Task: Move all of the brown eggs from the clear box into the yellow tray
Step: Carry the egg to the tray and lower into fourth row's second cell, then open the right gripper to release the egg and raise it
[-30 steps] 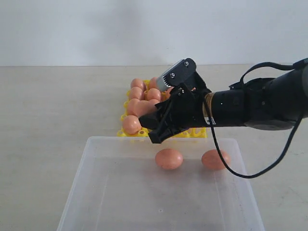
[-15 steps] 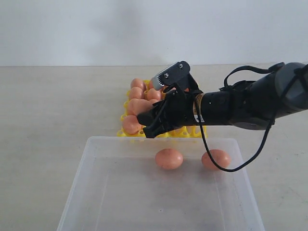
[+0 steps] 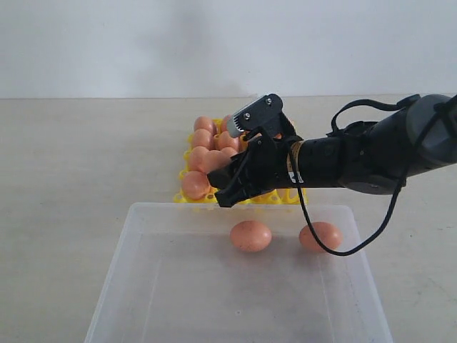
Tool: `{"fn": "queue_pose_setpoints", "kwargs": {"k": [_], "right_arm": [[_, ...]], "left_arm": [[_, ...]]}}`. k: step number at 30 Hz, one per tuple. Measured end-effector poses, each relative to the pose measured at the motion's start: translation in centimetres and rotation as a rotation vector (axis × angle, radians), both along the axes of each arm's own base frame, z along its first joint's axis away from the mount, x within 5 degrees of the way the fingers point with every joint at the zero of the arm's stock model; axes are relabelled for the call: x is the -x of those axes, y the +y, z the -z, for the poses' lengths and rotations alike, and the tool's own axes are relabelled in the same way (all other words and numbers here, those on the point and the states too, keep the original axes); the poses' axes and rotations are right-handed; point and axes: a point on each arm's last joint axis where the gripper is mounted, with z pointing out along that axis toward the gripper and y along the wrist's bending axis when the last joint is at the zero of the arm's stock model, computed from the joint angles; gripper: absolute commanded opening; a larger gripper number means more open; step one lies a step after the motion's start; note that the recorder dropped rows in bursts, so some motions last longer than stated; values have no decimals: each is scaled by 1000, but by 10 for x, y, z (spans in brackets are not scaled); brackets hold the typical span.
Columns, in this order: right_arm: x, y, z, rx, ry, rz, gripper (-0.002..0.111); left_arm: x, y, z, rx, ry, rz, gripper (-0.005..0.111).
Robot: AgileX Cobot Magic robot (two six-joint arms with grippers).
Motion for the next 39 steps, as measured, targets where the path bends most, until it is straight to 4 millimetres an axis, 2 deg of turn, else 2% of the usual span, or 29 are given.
{"fn": "queue_pose_setpoints", "kwargs": {"k": [12,24,30,36,39], "right_arm": [[-1,-5,5,59,28,36,0],[-1,-1,1,20,7,10,0],[-1,0,17,18,49,9,0],[-1,1,19,-4,52,6,0],[-1,1,19,-7,52,6,8]], "left_arm": [[0,0,0,0,0,0,4],[0,0,0,0,0,0,4],[0,0,0,0,0,0,4],[0,0,0,0,0,0,4],[0,0,0,0,0,0,4]]}}
